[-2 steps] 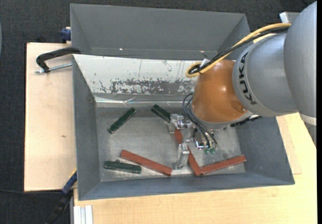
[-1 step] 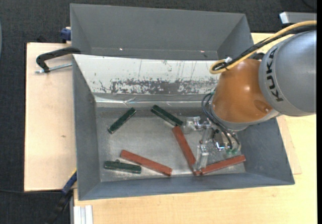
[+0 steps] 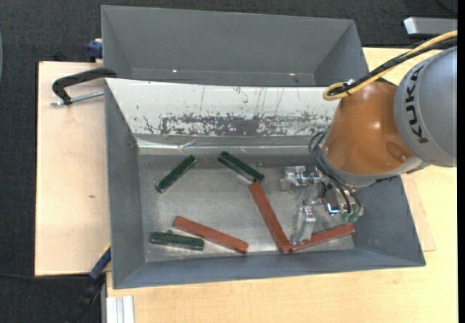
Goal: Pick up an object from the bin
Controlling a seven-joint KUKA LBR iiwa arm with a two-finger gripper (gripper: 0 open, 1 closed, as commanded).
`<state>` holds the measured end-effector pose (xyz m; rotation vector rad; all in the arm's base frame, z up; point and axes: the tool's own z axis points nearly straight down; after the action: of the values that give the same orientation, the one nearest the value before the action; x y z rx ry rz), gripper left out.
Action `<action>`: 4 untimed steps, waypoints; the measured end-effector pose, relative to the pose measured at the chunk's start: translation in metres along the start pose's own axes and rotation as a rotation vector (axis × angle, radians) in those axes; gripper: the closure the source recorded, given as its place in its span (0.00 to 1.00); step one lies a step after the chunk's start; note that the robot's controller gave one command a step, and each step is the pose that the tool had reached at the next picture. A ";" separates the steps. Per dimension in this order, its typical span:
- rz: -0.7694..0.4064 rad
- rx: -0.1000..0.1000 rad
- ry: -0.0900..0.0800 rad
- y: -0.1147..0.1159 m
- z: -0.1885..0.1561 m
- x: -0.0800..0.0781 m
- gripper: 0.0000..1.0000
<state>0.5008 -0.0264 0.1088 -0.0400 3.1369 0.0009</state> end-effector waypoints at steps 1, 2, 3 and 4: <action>-0.045 0.000 -0.001 0.040 -0.020 -0.001 0.00; -0.174 -0.001 0.001 0.096 0.011 -0.015 0.00; -0.100 -0.003 0.003 0.066 0.026 -0.005 0.00; -0.155 0.001 0.005 0.046 0.020 0.003 0.00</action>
Offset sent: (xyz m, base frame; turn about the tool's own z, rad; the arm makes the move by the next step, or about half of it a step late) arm 0.0126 0.0961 -0.0126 -0.1721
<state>0.4966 0.0192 0.0889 -0.2838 3.1293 -0.0011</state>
